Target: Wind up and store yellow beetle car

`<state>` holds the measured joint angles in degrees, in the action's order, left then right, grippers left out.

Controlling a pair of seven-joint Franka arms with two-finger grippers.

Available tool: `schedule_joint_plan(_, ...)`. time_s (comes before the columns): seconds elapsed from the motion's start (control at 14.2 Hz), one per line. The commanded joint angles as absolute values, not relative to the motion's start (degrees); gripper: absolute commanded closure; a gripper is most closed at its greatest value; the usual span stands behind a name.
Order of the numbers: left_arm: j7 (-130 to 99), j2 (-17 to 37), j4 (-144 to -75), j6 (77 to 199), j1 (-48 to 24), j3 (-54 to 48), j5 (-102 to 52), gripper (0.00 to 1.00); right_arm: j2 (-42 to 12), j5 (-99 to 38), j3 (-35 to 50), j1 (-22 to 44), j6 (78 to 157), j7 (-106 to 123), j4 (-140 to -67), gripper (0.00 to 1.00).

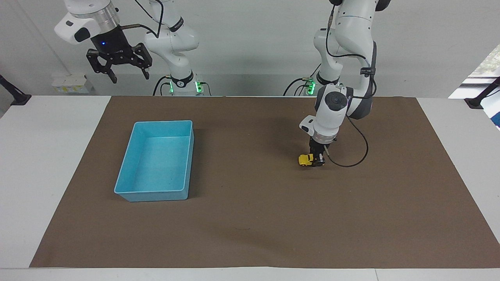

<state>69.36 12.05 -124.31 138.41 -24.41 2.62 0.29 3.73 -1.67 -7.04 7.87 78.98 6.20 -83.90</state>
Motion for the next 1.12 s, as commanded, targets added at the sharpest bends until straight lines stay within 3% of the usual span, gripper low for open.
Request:
schedule_joint_plan(0.0, 71.63, 15.12, -124.02, 140.1, -23.63, 2.99, 1.14, 0.57, 4.48, -2.29, -7.03, 7.29, 79.19, 5.98, -84.73, 0.0)
schedule_joint_plan(0.07, 71.02, 14.25, -123.93, 139.84, -26.25, 3.16, 1.06, 0.4, 4.48, -2.2, -7.03, 7.21, 79.28, 5.98, -84.64, 0.0)
schedule_joint_plan(0.14, 69.97, 13.46, -123.93, 138.96, -26.98, 3.25, 1.05, 0.29, 4.48, -2.11, -7.12, 7.21, 79.28, 5.98, -84.64, 0.0)
schedule_joint_plan(0.42, 66.97, 8.27, -121.47, 130.97, -26.81, 3.34, 1.23, 0.0, 4.57, -2.11, -7.03, 7.21, 79.1, 5.98, -84.73, 0.0)
schedule_joint_plan(0.84, 49.63, 7.82, -113.92, 123.41, -26.54, 3.95, 1.84, 0.0, 4.83, -1.93, -7.03, 7.29, 79.1, 9.12, -85.42, 0.0)
schedule_joint_plan(1.05, 32.67, 7.82, -110.23, 120.68, -23.83, 4.31, 1.85, 0.0, 9.04, -1.85, -7.03, 7.38, 80.59, 17.39, -91.73, 0.0)
